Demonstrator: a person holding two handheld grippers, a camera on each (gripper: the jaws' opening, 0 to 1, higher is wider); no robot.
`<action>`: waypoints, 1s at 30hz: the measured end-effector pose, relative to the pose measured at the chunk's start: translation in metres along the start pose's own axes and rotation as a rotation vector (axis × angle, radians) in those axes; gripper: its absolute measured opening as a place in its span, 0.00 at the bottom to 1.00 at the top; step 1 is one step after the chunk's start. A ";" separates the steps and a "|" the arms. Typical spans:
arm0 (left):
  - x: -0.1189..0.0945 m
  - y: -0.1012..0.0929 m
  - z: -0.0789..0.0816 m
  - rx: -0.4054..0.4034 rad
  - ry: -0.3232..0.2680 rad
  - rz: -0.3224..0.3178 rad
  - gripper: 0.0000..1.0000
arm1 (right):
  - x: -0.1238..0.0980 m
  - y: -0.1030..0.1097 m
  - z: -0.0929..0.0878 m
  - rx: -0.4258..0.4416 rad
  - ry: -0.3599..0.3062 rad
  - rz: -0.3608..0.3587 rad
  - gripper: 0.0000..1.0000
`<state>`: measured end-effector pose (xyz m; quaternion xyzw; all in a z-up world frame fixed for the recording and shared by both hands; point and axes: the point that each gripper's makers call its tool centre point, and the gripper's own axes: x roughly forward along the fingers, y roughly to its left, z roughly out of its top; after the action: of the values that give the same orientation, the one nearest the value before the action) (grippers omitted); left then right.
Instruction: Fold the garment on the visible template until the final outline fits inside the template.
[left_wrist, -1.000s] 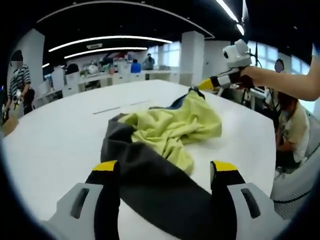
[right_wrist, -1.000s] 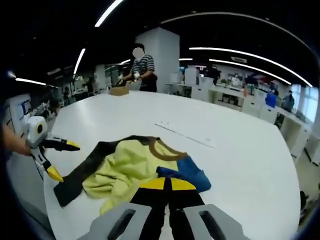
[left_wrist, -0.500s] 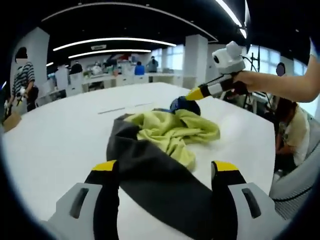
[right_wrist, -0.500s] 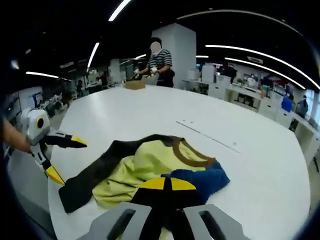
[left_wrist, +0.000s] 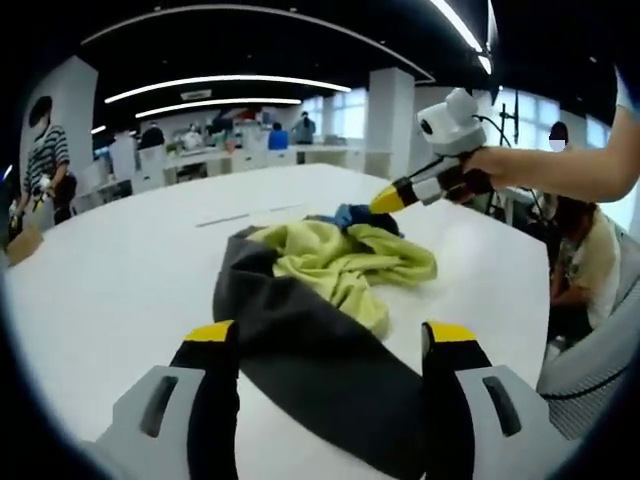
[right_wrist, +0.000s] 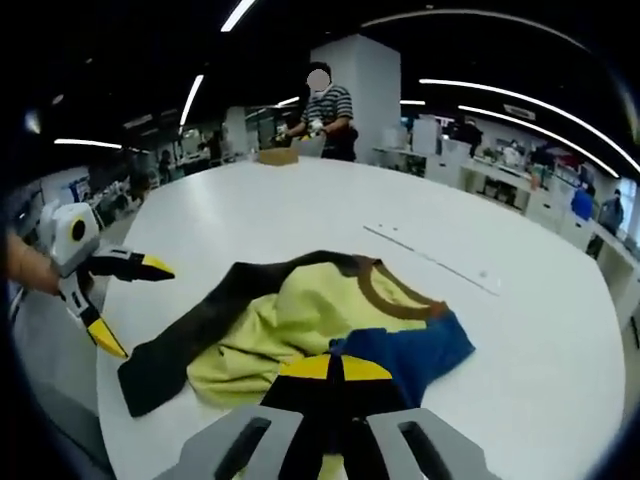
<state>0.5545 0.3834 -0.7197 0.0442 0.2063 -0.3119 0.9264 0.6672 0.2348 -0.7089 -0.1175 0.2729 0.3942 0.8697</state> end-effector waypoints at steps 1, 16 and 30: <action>0.000 0.000 0.000 0.000 -0.002 -0.001 0.71 | -0.001 0.000 0.000 -0.002 0.001 0.002 0.00; -0.003 -0.002 0.002 0.004 0.003 0.002 0.71 | 0.002 0.001 -0.022 -0.009 0.055 0.002 0.06; -0.007 0.000 -0.004 0.008 0.023 0.006 0.69 | -0.001 -0.008 -0.010 0.011 0.013 -0.040 0.09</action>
<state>0.5477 0.3882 -0.7202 0.0521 0.2158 -0.3094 0.9247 0.6692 0.2246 -0.7169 -0.1209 0.2784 0.3743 0.8762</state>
